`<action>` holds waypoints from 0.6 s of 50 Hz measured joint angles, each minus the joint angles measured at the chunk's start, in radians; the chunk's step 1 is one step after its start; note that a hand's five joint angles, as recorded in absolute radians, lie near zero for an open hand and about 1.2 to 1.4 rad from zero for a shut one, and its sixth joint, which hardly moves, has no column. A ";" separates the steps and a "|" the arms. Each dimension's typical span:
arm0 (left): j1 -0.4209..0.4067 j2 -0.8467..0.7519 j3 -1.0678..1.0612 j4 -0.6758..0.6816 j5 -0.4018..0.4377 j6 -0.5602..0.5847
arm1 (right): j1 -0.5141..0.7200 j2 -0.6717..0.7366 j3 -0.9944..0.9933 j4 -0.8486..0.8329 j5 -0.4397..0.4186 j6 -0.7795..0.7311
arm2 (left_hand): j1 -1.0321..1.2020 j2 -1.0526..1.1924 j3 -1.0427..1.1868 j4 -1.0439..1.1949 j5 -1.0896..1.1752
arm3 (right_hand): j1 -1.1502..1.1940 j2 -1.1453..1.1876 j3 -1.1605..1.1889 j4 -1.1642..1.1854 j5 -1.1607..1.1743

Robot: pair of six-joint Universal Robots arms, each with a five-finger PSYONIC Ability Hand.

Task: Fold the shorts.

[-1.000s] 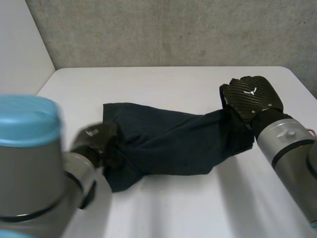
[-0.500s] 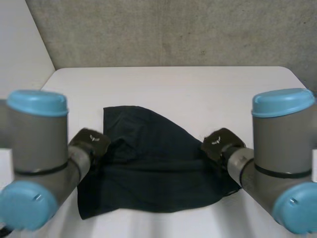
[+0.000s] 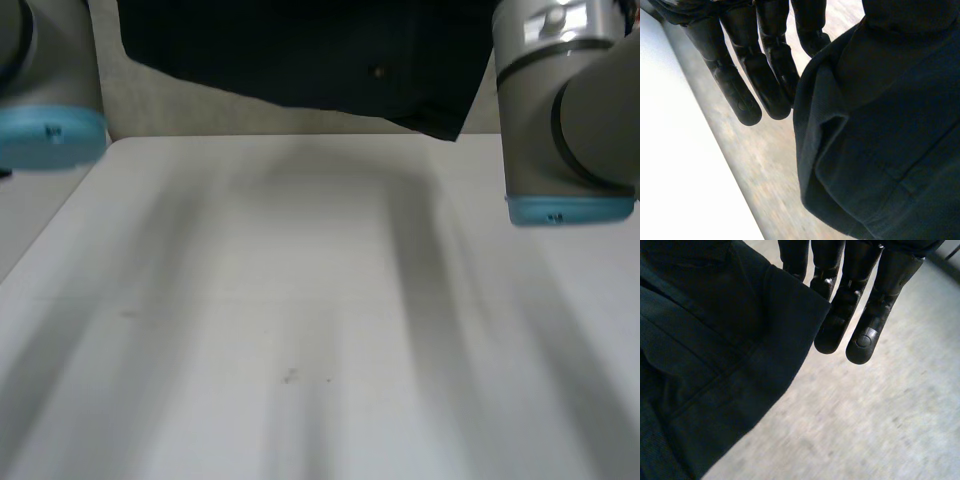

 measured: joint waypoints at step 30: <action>-0.043 -0.094 -0.812 -0.051 0.069 -0.004 | -0.038 0.195 0.427 0.537 -0.097 0.089 | 0.001 0.002 0.005 0.000 0.000 | 0.000 0.000 0.000 0.000 0.000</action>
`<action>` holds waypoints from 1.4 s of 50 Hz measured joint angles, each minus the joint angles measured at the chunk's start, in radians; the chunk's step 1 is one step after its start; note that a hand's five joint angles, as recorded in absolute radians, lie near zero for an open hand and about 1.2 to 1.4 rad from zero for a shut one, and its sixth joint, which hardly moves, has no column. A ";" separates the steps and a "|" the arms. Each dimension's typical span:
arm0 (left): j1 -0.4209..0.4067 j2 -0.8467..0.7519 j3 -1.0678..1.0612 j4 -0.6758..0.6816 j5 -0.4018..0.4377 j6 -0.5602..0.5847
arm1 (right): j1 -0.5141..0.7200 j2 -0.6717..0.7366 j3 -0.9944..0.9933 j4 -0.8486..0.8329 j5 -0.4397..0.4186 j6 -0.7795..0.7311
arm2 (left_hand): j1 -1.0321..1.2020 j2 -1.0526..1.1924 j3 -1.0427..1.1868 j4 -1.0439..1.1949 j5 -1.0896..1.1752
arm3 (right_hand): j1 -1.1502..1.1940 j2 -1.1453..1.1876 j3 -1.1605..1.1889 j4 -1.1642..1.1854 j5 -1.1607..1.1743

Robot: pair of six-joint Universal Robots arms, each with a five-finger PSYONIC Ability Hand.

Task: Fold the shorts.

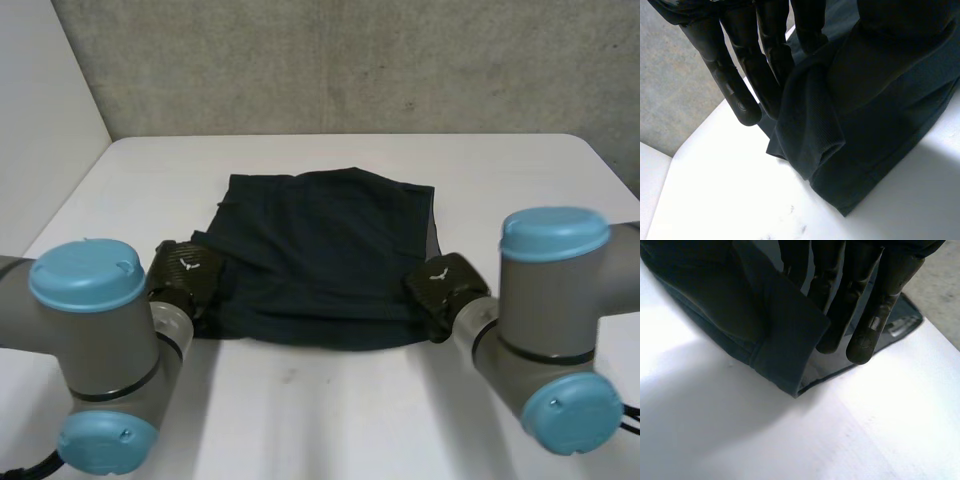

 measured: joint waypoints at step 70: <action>0.009 -0.222 0.376 -0.235 0.022 -0.007 | -0.175 -0.158 0.268 -0.206 -0.322 0.061 | 0.000 0.000 0.000 0.000 0.000 | -0.499 -0.620 -0.620 -0.636 -0.613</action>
